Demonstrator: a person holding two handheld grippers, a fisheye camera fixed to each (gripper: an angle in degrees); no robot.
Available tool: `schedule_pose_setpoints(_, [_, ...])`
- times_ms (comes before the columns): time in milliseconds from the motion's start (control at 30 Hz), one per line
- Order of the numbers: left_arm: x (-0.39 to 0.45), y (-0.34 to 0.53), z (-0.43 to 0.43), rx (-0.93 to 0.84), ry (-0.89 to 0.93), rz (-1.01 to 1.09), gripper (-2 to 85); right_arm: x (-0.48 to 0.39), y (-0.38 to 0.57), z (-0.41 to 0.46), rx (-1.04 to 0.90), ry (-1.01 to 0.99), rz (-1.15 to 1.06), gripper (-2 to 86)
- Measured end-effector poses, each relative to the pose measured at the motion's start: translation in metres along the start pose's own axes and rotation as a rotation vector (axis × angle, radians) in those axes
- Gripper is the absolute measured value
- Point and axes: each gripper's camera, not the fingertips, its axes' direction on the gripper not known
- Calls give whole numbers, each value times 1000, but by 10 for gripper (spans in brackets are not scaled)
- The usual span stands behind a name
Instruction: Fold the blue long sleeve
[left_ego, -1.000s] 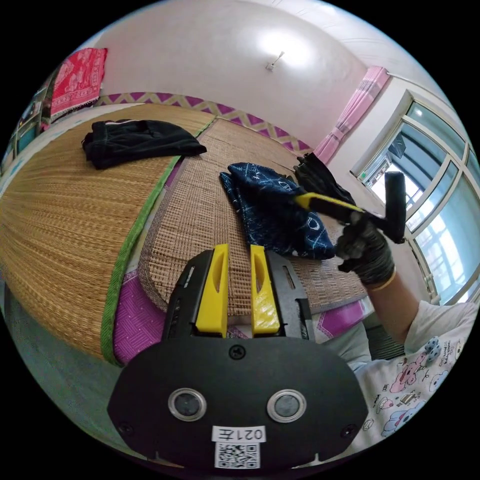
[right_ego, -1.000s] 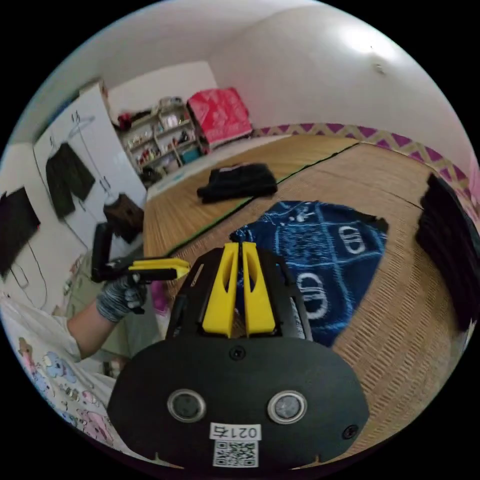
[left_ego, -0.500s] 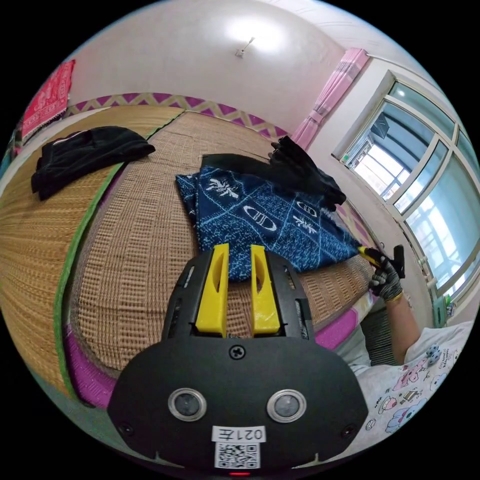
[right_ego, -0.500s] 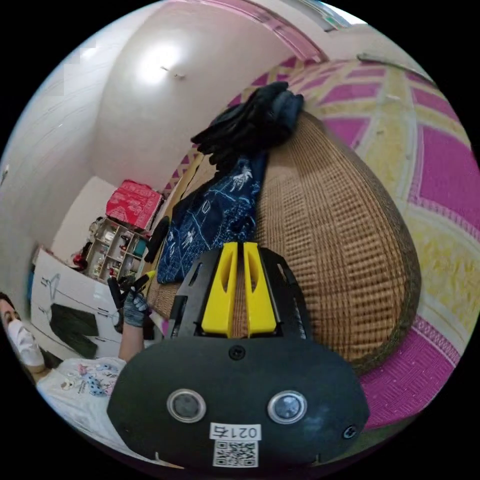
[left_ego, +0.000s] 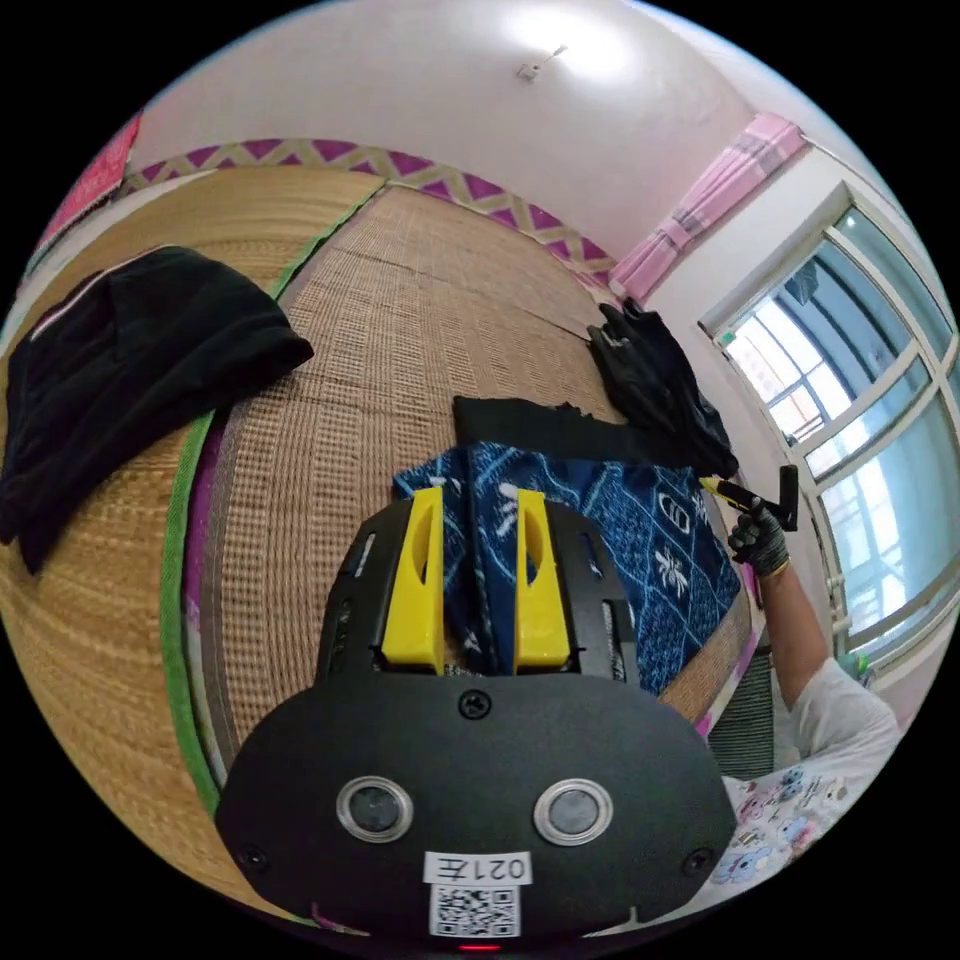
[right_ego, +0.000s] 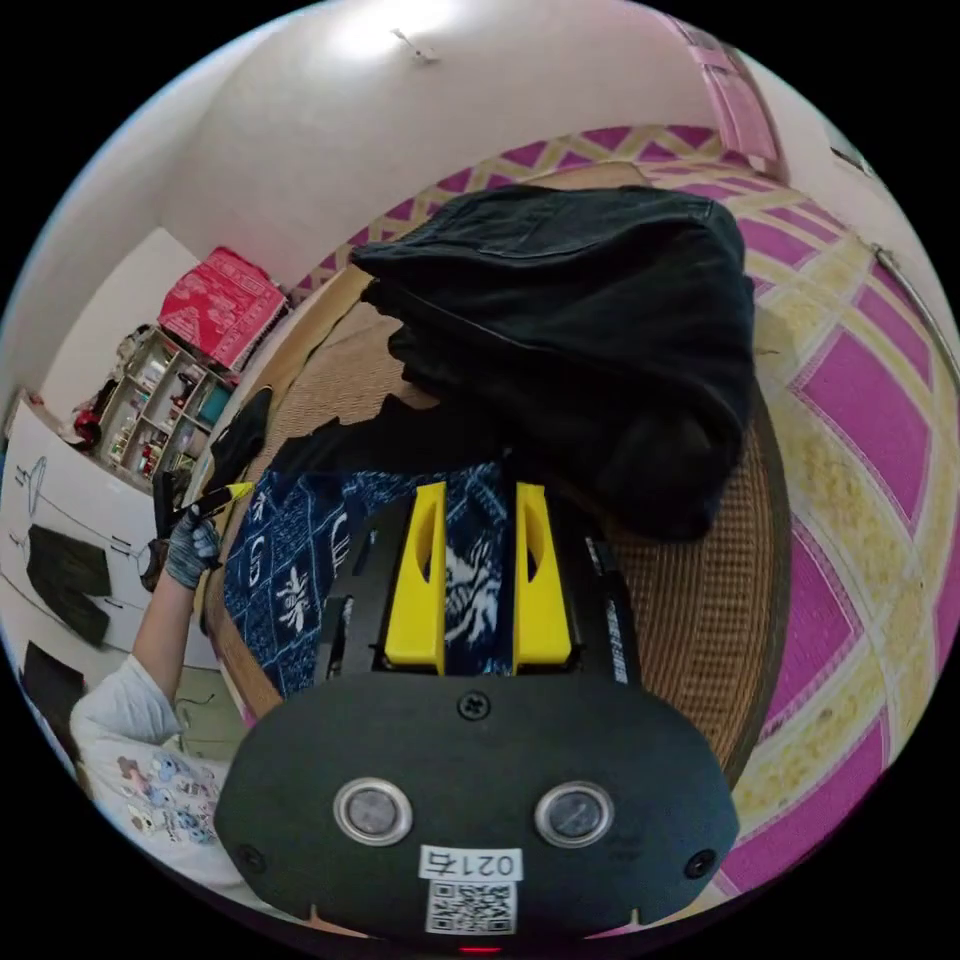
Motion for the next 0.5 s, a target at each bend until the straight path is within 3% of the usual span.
schedule_pose_setpoints(200, [-14, -29, 17, -27, 152, -24, 107, 18, -23, 19, -15, -102, 35, 100])
schedule_pose_setpoints(367, [4, -32, 21, -83, 260, 31, 65, 19, -19, 18, 9, -145, -6, 41])
schedule_pose_setpoints(500, [33, -10, -21, 38, 229, 127, -2, 13, -6, -1, 85, -250, -63, 5])
